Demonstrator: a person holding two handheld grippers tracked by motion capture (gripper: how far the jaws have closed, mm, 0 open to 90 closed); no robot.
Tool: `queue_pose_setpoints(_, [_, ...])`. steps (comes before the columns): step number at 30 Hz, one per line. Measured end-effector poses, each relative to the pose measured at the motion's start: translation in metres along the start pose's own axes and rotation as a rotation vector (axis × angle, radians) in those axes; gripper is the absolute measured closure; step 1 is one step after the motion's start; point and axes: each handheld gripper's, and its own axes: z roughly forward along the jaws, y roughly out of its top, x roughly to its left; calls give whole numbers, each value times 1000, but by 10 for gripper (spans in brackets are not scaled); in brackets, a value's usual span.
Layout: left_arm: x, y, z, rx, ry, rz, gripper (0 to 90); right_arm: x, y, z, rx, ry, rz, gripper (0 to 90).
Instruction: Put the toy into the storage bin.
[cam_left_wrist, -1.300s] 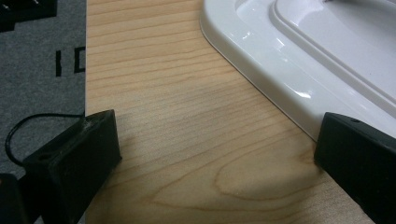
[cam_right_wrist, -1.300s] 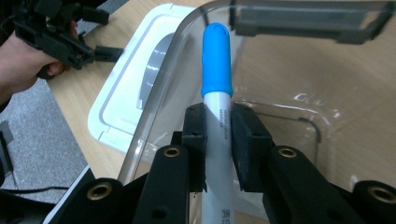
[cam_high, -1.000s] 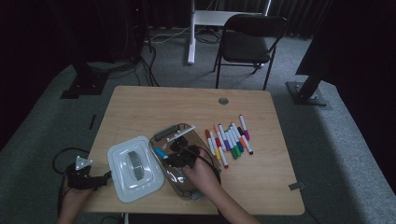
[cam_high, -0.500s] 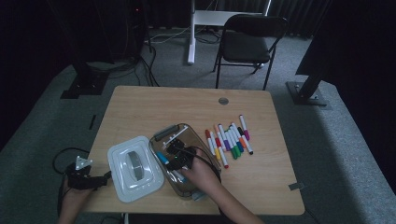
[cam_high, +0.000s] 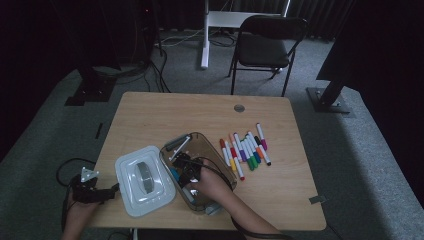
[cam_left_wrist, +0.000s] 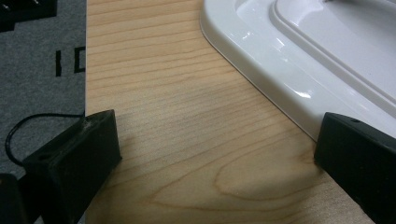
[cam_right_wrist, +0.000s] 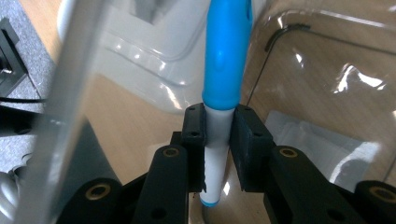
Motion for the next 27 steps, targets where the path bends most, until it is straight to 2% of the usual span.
queue_pose_setpoints(3, [0,0,0,0,0,0,7,-2,2,4,32,6,3,757])
queue_pose_setpoints(8, [0,0,0,0,0,0,7,-3,1,4,29,0,9,718])
queue_pose_setpoints(14, [0,0,0,0,2,2,7,-3,-2,-7,-15,-9,-1,681])
queue_pose_setpoints(19, [0,0,0,-1,0,0,7,-7,-13,-36,-103,0,-12,626])
queue_pose_setpoints(27, [0,0,0,-1,1,0,7,-13,-27,-57,-171,-2,-21,578])
